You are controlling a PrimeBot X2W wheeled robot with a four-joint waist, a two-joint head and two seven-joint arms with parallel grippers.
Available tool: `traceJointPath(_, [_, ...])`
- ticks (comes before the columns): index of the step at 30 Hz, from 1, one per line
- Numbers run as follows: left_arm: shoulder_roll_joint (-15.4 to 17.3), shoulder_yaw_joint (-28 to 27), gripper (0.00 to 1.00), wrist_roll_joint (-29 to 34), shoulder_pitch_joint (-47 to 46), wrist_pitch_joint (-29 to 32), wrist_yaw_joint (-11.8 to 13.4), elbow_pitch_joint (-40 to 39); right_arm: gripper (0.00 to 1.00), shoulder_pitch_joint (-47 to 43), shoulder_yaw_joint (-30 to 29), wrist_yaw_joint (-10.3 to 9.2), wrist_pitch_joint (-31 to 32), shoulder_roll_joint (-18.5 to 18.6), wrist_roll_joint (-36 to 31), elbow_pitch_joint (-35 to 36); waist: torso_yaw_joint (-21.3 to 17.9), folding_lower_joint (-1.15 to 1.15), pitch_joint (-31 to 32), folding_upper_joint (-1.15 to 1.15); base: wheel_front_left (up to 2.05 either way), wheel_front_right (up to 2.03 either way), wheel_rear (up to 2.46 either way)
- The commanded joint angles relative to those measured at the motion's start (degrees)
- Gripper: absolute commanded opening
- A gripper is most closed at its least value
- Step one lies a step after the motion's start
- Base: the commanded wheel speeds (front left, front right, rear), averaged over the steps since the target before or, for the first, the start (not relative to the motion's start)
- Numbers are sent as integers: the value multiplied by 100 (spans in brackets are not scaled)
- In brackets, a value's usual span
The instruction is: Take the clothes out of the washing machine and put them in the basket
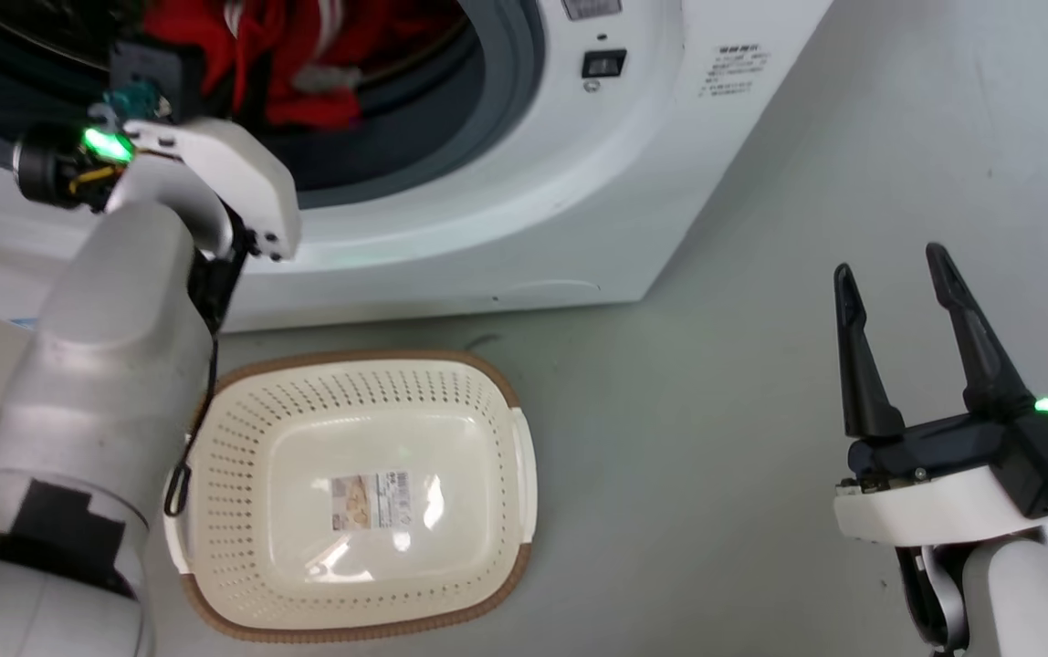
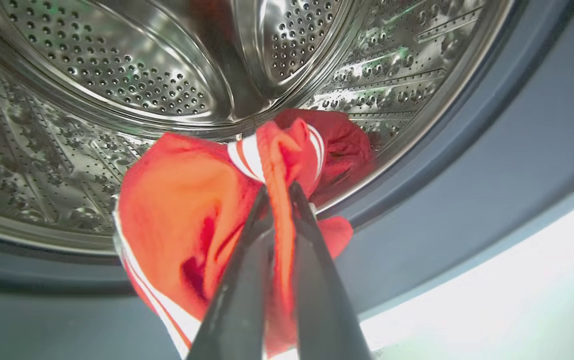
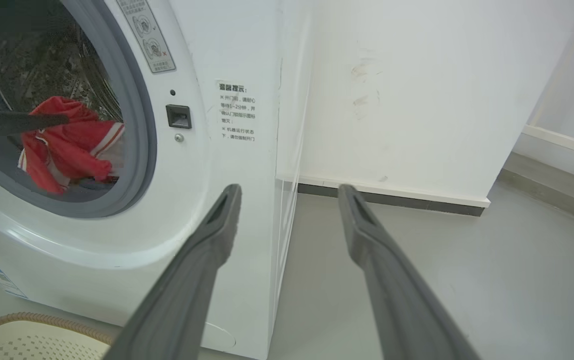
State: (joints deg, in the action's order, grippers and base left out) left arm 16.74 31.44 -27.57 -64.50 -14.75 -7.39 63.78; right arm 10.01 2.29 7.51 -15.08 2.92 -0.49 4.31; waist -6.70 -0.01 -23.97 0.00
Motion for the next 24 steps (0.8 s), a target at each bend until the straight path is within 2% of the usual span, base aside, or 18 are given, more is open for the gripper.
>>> traceJointPath(1, [-24,-25,0,-29,134,-30,28,-100,100,-99,-4,-4,-14,-8,-40,-16,160,1,267,0,0,0,0])
traceJointPath(17, [297,-497,0,159,2359,-58,556,-3025,100,-732,4,-4,-14,-9,-142,-160,521,1,1376,0,0,0,0])
traceJointPath(24, [648,-546,0,202,3011,138,889,-4400,100,-965,0,-4,-14,-9,-132,-189,593,1,1667,0,0,0,0])
